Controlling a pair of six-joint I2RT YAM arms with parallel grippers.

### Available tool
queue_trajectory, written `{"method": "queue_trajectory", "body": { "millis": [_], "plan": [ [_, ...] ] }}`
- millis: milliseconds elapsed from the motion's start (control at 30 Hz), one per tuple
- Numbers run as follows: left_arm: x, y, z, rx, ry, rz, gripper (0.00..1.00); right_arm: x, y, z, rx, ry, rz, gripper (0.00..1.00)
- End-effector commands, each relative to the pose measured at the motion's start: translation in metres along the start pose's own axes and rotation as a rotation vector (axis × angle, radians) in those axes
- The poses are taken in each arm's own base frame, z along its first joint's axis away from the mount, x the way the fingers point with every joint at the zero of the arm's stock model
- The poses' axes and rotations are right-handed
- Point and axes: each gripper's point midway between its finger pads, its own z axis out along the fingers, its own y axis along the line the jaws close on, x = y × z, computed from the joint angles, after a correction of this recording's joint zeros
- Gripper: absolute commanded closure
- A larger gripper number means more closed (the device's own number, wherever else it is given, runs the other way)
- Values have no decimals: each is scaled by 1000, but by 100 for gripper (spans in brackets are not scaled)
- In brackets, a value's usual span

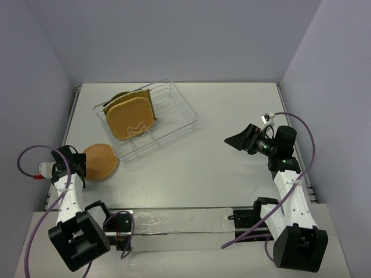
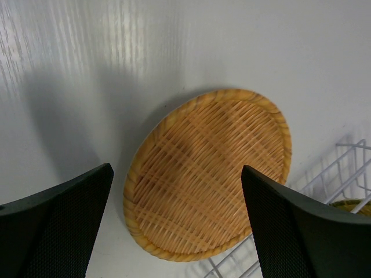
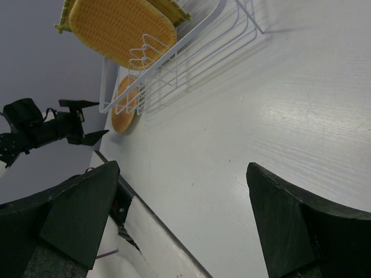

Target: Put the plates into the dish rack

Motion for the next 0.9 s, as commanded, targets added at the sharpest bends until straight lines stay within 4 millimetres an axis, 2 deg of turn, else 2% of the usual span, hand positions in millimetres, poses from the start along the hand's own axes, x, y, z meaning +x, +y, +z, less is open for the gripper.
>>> {"method": "queue_trajectory", "body": {
  "millis": [0, 67, 167, 333, 533, 633, 767, 867],
  "plan": [
    [-4, -17, -1, 95, -13, -51, 1, -4, 8, 1, -24, -1, -20, 3],
    [-8, -1, 1, 31, -54, -69, 1, -5, 10, 1, -30, -1, -25, 3],
    [-4, 2, 5, 38, -48, -67, 1, -5, 9, 1, -28, -1, -22, 3],
    [19, -3, 17, 109, 37, -66, 1, -5, 10, 1, -30, 2, -23, 3],
    [24, -3, 22, 111, 55, -57, 1, -6, 13, -1, -34, -9, -36, 3],
    [23, -7, 24, 132, 48, -57, 11, -6, 13, -1, -35, -10, -39, 3],
    [24, -4, 28, 122, 42, -67, 15, -7, 16, -2, -38, -17, -47, 3],
    [24, -10, 29, 148, 42, -67, 24, -8, 16, -3, -38, -20, -50, 3]
  ]
}}
